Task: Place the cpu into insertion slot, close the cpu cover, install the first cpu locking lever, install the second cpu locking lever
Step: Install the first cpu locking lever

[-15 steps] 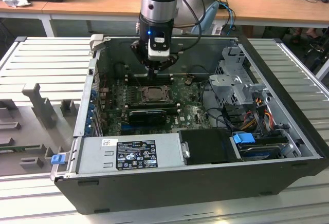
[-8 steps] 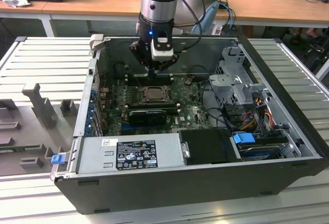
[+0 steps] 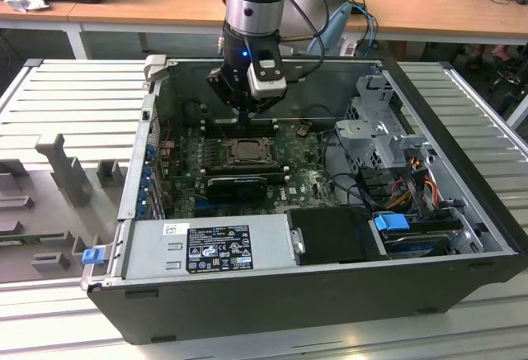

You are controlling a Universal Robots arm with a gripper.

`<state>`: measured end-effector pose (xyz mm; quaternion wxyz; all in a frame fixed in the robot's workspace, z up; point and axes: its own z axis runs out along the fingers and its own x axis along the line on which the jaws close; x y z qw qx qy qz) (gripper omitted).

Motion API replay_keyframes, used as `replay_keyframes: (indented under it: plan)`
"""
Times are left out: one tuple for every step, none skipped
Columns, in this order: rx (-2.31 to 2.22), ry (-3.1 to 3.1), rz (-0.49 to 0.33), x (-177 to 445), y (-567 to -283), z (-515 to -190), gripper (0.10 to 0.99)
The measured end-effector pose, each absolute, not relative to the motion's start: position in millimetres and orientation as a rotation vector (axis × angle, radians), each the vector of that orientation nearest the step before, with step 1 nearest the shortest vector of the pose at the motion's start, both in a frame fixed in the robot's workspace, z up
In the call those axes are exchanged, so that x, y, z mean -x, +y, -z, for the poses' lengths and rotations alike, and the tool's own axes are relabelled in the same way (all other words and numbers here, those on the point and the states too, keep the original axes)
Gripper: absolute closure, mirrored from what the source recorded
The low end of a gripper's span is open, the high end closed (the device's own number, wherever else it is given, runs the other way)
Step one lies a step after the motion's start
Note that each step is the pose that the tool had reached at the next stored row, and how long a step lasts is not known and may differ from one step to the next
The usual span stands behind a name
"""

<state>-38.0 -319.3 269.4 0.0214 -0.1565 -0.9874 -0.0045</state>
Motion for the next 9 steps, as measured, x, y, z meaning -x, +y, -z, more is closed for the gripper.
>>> replay_keyframes:
  plan:
    - [0.46, -3.064, 0.013, 38.0, -319.3, -269.4, 0.98]
    - [0.443, -3.067, 0.013, 38.0, -319.3, -269.4, 0.98]
    - [0.416, -3.071, 0.012, 38.0, -319.3, -269.4, 0.98]
    - [0.391, -3.074, 0.012, 38.0, -319.3, -269.4, 0.98]
    - [0.358, -3.078, 0.011, 38.0, -319.3, -269.4, 0.98]
    - [0.329, -3.081, 0.01, 38.0, -319.3, -269.4, 0.98]
    - [0.278, -3.086, 0.009, 38.0, -319.3, -269.4, 0.98]
    - [0.233, -3.09, 0.008, 38.0, -319.3, -269.4, 0.98]
    - [0.173, -3.093, 0.007, 38.0, -319.3, -269.4, 0.98]
